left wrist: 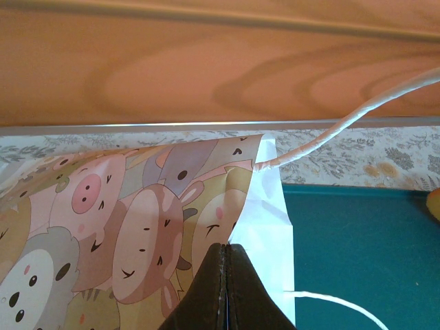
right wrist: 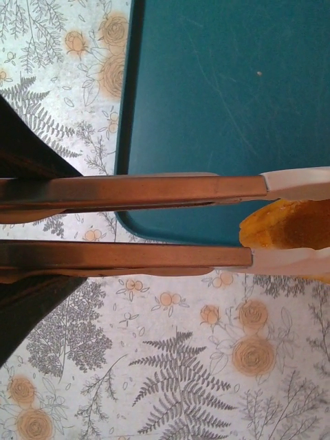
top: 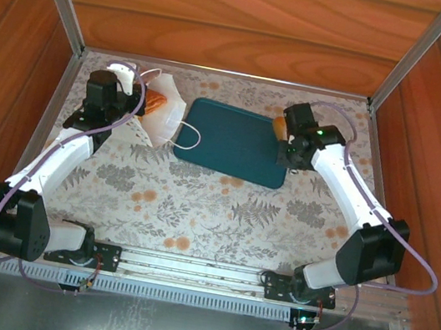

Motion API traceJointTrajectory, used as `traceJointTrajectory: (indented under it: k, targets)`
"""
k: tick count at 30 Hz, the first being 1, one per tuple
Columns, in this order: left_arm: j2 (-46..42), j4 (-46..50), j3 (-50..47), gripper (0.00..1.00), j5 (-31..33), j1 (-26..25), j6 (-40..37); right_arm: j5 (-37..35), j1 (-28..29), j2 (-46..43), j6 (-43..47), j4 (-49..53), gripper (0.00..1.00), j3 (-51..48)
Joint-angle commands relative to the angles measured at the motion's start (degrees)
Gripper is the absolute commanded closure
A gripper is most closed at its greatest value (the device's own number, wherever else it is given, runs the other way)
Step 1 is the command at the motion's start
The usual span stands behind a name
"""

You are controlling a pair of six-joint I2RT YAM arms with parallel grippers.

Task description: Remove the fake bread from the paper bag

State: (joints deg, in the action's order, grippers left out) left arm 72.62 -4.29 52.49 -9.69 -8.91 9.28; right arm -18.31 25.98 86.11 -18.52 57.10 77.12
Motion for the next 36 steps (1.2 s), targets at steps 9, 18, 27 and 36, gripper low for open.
traceJointTrajectory:
  k: [9,18,27,36]
  targets:
    - [-1.37,-0.1,0.72,1.0,-0.07,-0.06,0.81,-3.89,5.62,5.21,-1.25,4.41,0.89,2.42]
    - [-1.46,-0.1,0.84,1.0,-0.28,-0.06,0.88,3.49,9.02,6.96,-2.31,4.33,0.85,1.65]
    - [-1.27,-0.1,1.3,1.0,-0.59,-0.06,0.92,3.53,10.5,10.68,-2.57,7.27,0.75,3.93]
    - [-1.05,-0.1,1.89,1.0,-1.12,-0.06,0.99,4.59,10.7,10.19,-2.08,7.48,0.68,4.88]
